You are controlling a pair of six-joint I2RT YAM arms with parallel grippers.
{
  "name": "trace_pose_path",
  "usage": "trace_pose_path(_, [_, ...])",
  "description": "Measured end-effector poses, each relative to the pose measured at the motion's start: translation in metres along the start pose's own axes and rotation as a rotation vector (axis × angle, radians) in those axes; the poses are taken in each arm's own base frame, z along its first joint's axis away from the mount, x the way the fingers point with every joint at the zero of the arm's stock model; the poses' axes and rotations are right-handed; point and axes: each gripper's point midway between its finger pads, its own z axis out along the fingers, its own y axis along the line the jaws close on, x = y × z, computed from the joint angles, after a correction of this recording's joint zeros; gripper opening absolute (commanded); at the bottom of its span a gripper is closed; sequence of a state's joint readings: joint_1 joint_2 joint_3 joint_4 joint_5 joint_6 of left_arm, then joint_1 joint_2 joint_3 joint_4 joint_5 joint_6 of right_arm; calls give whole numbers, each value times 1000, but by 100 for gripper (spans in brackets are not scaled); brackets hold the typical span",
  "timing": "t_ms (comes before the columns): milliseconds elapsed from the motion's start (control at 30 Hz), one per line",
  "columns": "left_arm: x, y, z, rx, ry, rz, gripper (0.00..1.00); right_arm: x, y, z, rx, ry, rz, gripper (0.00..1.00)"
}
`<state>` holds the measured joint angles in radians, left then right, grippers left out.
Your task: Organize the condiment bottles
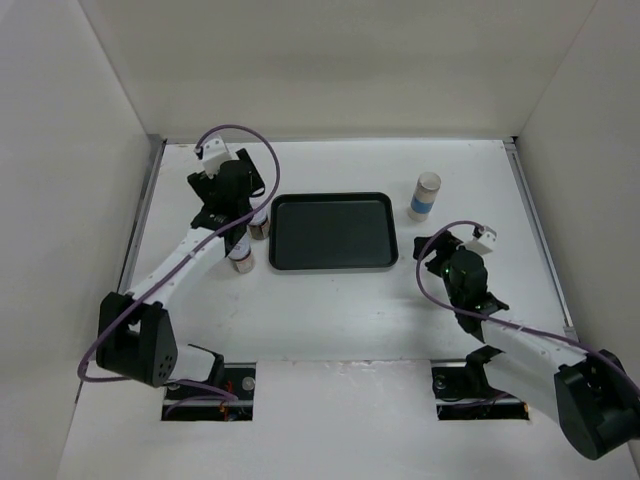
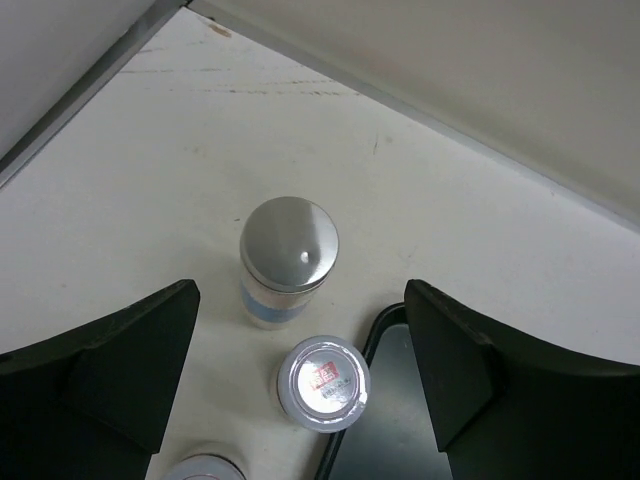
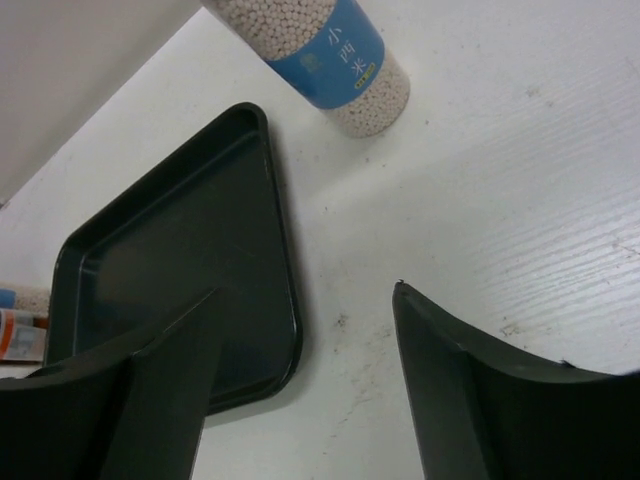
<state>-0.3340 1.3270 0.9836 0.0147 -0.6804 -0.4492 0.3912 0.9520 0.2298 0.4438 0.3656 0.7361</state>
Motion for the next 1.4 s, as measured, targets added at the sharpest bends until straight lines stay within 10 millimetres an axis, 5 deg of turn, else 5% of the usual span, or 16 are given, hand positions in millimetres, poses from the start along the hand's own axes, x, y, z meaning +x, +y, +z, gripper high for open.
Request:
trace_pose_path(167, [12,-5,19,-23,50,64,83,7,3,3,-6,27,-23,98])
trace_pose_path(500, [42,19,56,-99,169,124,76,23,8,7,-25,83,-43,98])
trace_pose_path(800, [46,3,74,-76,186,115,66,36,16,11,-50,128,-55,98])
trace_pose_path(1100, [48,-1,80,-73,187,104,87,37,20,10,-66,134,-55,98])
trace_pose_path(1400, [61,-7,70,-24,223,95,83,38,21,11,-72,139,-60,98])
